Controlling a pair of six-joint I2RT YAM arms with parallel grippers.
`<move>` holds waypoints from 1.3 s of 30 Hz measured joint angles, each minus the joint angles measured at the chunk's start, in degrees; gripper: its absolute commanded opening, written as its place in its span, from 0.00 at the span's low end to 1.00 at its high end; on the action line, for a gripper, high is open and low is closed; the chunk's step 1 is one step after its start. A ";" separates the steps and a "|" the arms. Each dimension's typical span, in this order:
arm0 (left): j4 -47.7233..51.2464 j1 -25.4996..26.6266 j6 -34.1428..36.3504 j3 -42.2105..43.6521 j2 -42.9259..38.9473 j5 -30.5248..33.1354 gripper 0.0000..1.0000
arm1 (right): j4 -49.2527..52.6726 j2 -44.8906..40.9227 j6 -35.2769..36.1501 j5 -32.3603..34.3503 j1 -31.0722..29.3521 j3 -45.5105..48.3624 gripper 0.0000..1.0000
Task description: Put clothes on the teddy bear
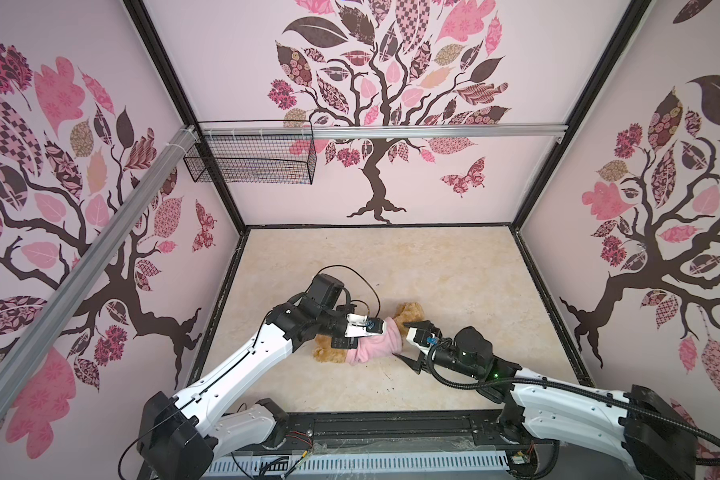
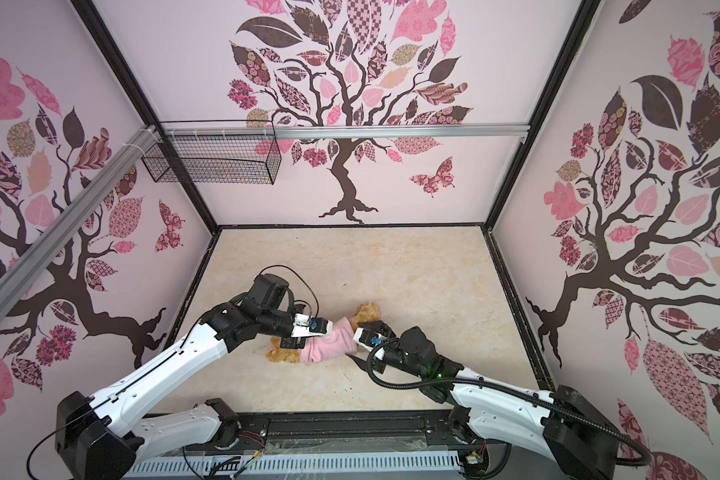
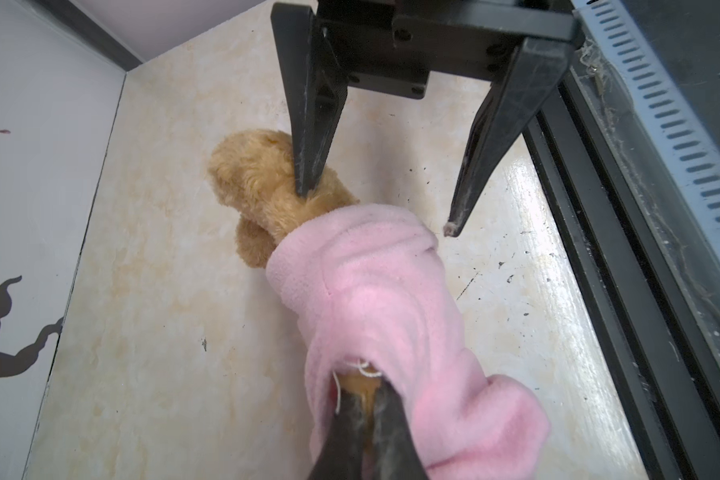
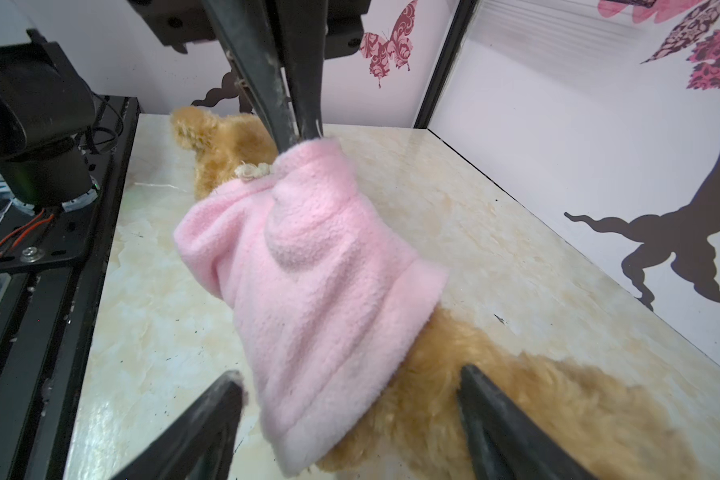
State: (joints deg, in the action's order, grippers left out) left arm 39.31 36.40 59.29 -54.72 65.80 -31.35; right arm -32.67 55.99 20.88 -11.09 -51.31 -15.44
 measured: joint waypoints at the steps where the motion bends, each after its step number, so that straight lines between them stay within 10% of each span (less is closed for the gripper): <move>1: 0.02 0.00 0.48 0.04 0.02 -0.46 0.00 | 0.04 0.42 0.68 -0.31 0.00 -0.02 0.84; 20: 0.17 0.28 3.02 0.17 0.37 -3.54 0.00 | 5.53 6.19 10.43 -1.11 -0.07 -6.93 0.91; 33: -3.08 0.20 -2.29 1.31 -2.08 -6.45 0.00 | -5.81 11.10 1.55 0.70 -0.50 -2.86 0.06; 39: -11.10 -3.15 -11.63 6.58 -7.30 -9.57 0.00 | -13.05 9.70 -6.32 4.42 -0.98 0.83 0.00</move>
State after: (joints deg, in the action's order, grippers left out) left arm 28.21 33.26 47.66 -48.14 58.50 -40.93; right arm -45.71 65.69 14.57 -6.68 -52.29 -14.61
